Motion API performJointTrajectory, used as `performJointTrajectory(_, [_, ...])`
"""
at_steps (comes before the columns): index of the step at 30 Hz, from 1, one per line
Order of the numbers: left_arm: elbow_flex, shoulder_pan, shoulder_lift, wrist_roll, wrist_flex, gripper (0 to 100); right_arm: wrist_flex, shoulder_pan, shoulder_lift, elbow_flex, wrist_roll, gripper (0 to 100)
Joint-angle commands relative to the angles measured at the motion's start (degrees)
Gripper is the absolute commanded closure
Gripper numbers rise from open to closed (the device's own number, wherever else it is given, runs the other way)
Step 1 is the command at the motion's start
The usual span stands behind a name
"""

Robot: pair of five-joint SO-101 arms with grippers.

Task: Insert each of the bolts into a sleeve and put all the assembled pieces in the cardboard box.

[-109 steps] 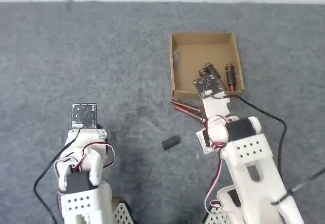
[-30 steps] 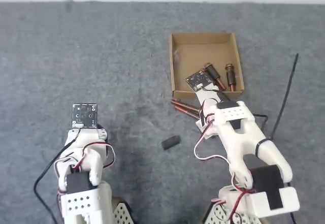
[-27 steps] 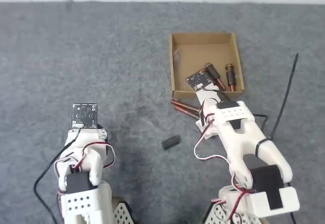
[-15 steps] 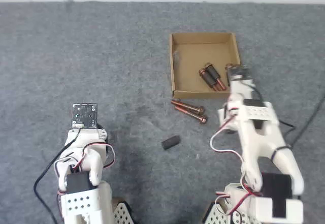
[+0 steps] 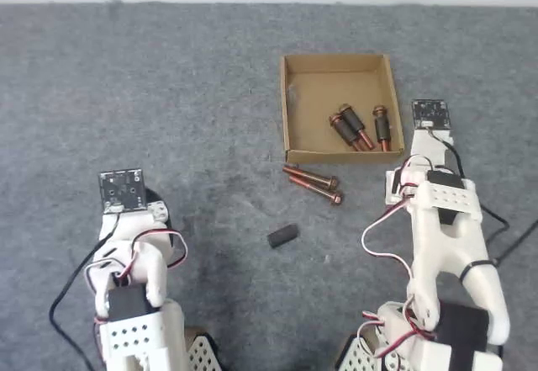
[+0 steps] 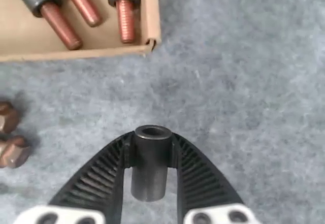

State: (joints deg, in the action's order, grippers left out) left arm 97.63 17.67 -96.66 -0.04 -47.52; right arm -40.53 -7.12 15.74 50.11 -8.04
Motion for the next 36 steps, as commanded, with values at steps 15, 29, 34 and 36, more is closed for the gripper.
performJointTrajectory(15, [-16.31, -19.08, -0.70, 2.46, -8.53, 99, 3.30, -15.52, 0.66, -3.08, 9.05, 99.1])
performJointTrajectory(29, [-23.43, -25.85, 15.56, 2.29, -6.77, 99, 3.30, -20.35, 0.66, -4.22, 17.14, 99.1])
performJointTrajectory(34, [-34.15, -30.42, 33.76, -3.87, -7.03, 99, 3.21, -20.35, 0.66, -4.22, 17.14, 99.1])
performJointTrajectory(36, [-36.97, -33.23, 40.00, -5.63, -7.03, 99, 3.21, -20.35, 0.66, -4.22, 17.05, 99.1])
